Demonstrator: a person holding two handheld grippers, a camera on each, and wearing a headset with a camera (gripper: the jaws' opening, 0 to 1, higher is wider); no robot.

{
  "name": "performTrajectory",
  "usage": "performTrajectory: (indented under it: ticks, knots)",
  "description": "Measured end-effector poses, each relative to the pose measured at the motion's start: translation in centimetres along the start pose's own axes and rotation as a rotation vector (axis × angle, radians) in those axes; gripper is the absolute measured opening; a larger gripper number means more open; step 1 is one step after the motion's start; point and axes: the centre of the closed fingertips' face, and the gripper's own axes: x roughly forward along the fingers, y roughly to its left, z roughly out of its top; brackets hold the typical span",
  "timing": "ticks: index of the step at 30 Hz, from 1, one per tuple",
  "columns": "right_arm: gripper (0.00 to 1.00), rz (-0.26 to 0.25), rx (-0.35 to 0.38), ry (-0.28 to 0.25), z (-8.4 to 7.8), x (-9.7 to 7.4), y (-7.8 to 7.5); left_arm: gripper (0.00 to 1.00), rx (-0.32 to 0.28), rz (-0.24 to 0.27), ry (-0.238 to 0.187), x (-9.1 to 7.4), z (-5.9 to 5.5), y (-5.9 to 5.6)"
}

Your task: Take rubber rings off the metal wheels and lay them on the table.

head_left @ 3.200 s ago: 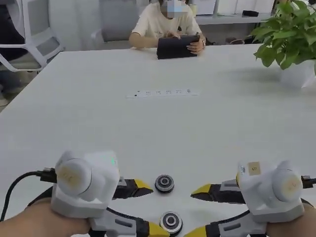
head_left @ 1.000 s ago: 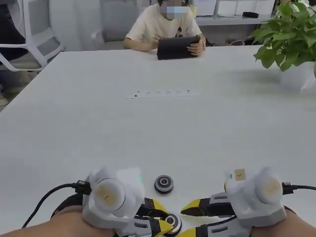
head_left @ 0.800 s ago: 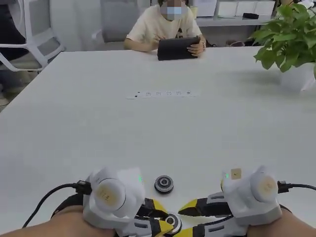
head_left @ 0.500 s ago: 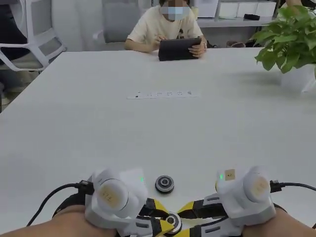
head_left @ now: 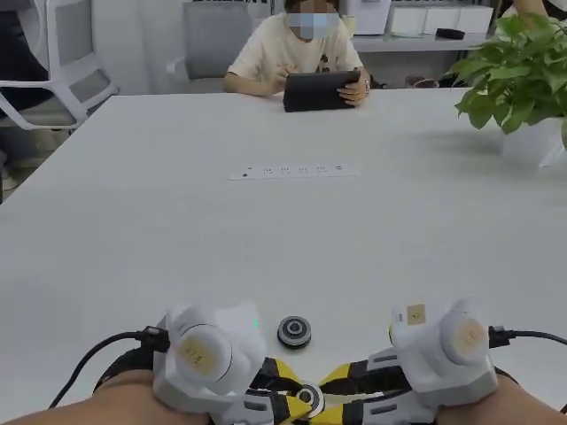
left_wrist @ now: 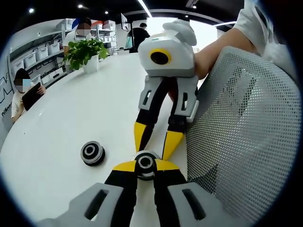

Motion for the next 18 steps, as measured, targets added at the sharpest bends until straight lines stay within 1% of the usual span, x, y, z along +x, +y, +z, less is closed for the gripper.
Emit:
performTrajectory:
  ticks: [7,11,13,18]
  knots:
    - [0.16,-0.007,-0.020,0.018,-0.25,-0.18,-0.04,0.07,-0.001,0.000,-0.003,-0.01,-0.01,0.01]
    - [0.11,-0.013,-0.030,0.034,-0.56,-0.41,-0.12,0.07,-0.002,0.000,-0.004,-0.01,0.03,-0.01]
    - [0.08,-0.014,-0.021,0.034,-0.62,-0.49,-0.12,0.07,-0.002,0.000,-0.004,-0.01,0.04,-0.01]
    - [0.06,-0.017,-0.022,0.039,-0.66,-0.52,-0.15,0.07,-0.003,0.000,-0.006,-0.03,0.03,0.01]
